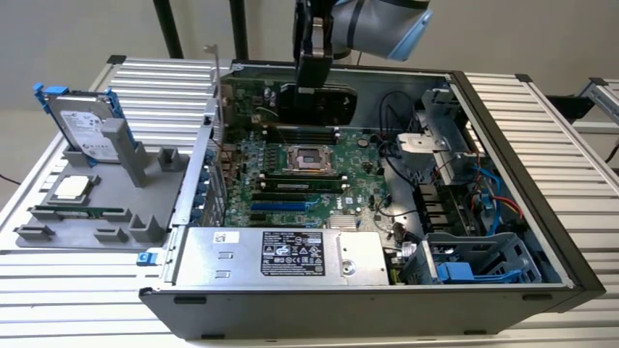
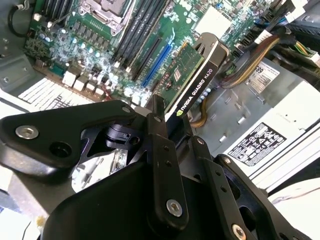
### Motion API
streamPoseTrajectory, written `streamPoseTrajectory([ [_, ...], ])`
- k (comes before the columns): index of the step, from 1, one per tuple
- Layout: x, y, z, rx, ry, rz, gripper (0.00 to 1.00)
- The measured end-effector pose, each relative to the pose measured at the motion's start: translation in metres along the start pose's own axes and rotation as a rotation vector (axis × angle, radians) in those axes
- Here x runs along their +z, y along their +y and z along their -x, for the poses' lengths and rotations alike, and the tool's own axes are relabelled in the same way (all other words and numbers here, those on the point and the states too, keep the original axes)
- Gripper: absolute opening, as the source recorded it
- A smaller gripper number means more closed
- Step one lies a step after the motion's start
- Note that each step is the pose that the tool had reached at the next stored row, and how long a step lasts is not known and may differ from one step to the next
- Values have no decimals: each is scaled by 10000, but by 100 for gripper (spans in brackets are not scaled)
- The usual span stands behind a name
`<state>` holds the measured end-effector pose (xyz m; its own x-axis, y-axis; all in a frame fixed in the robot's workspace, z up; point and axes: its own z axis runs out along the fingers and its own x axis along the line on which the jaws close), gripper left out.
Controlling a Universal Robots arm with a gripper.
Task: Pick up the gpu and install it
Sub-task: 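Insert the gpu into the slot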
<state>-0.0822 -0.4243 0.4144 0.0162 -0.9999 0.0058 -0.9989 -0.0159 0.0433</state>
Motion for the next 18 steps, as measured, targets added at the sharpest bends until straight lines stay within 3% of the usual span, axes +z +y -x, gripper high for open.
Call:
streamPoseTrajectory([
  [10, 18, -10, 0, 9, 0, 0, 0],
  [18, 46, -13, 0, 9, 1, -55, 0],
])
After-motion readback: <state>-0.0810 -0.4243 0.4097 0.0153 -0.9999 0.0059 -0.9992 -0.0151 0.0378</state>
